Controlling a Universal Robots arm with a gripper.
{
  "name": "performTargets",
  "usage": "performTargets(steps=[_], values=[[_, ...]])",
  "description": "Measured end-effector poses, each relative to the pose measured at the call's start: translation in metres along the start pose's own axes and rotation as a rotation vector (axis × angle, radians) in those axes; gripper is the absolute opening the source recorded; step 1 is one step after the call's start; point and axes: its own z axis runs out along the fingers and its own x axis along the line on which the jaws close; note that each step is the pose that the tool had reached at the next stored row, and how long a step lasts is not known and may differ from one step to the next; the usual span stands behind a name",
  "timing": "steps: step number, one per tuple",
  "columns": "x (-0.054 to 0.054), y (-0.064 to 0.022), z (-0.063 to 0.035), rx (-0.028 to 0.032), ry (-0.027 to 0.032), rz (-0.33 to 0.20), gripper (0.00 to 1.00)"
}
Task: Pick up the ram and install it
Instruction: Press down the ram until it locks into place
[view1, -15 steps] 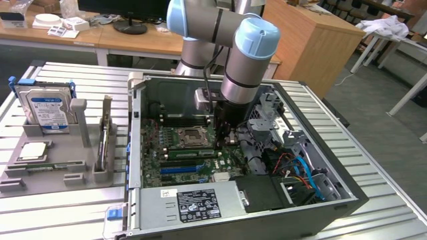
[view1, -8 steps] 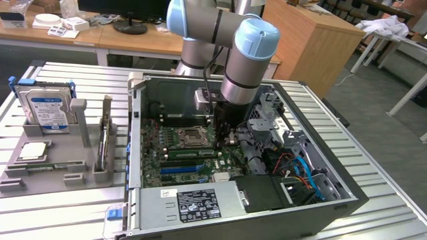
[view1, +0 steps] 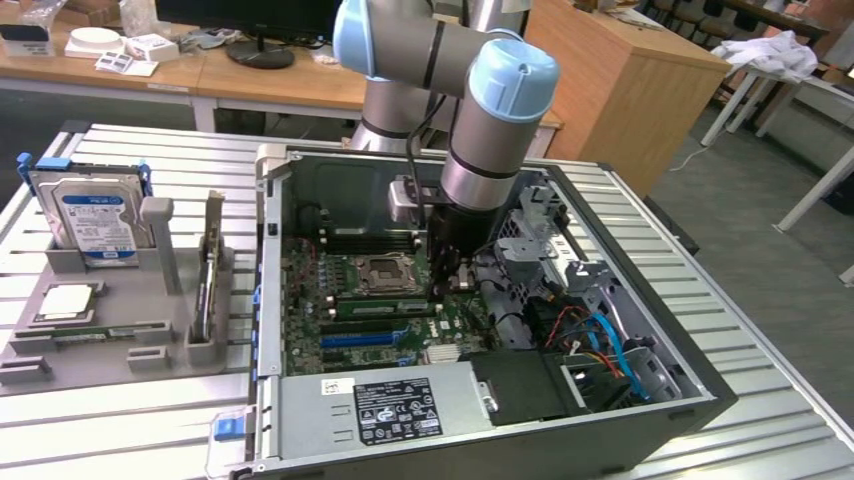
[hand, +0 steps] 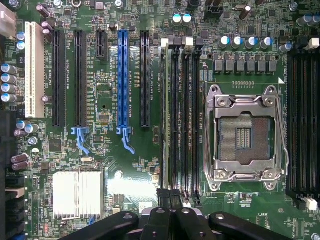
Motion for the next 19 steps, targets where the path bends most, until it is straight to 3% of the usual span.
performTargets(steps=[19], values=[[0.0006,0.0000,0.0007,0.0000,-0.0002,0.000,0.11]])
